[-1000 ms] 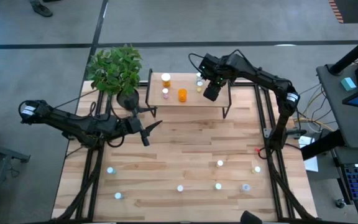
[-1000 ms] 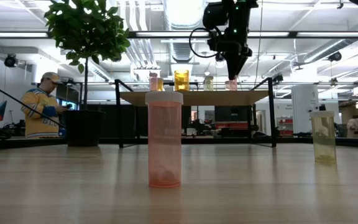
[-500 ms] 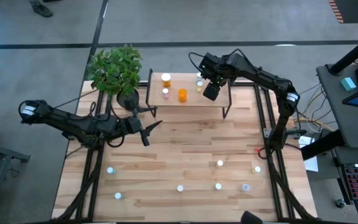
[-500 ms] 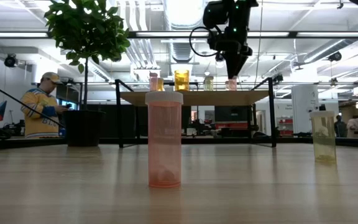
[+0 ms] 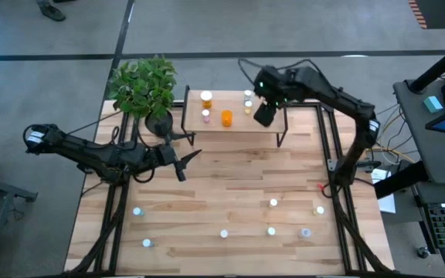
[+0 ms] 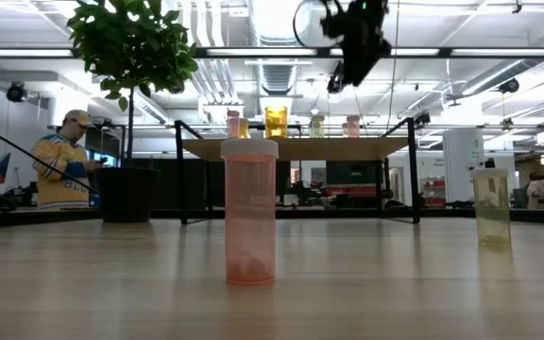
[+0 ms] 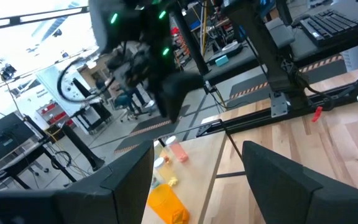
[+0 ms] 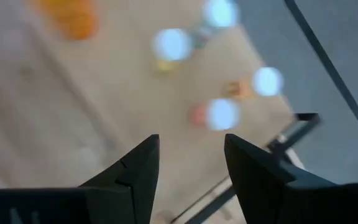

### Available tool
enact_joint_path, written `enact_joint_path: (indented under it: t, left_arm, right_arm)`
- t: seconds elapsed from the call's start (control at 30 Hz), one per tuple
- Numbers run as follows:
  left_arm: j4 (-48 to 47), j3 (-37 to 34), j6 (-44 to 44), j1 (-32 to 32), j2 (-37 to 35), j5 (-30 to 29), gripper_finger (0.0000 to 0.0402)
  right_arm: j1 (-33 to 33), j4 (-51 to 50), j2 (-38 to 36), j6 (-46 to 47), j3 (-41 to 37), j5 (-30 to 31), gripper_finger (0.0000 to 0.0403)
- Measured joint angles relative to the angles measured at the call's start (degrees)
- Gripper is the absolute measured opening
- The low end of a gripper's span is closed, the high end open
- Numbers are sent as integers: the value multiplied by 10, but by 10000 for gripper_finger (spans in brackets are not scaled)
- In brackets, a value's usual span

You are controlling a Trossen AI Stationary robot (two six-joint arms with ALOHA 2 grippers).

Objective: Pick and place medicine bottles onto shelf by color
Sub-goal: Put the yellow pill bottle on the shelf

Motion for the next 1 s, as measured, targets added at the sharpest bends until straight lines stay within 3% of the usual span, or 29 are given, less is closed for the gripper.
enact_joint_path:
  t: [0.23, 0.5, 0.8, 1.0]
  left_arm:
    - [2, 0, -38, 0, 5, 1, 228]
    - [0, -1, -79, -5, 6, 4, 228]
    - [4, -1, -103, -5, 10, 4, 228]
    - [9, -1, -117, -5, 10, 4, 228]
  right_arm:
    - [143, 49, -69, 44, -82, -1, 163]
    - [321, 166, -157, 124, -253, 3, 160]
    - [470, 326, -239, 204, -470, 34, 160]
    - [537, 423, -262, 235, -591, 63, 160]
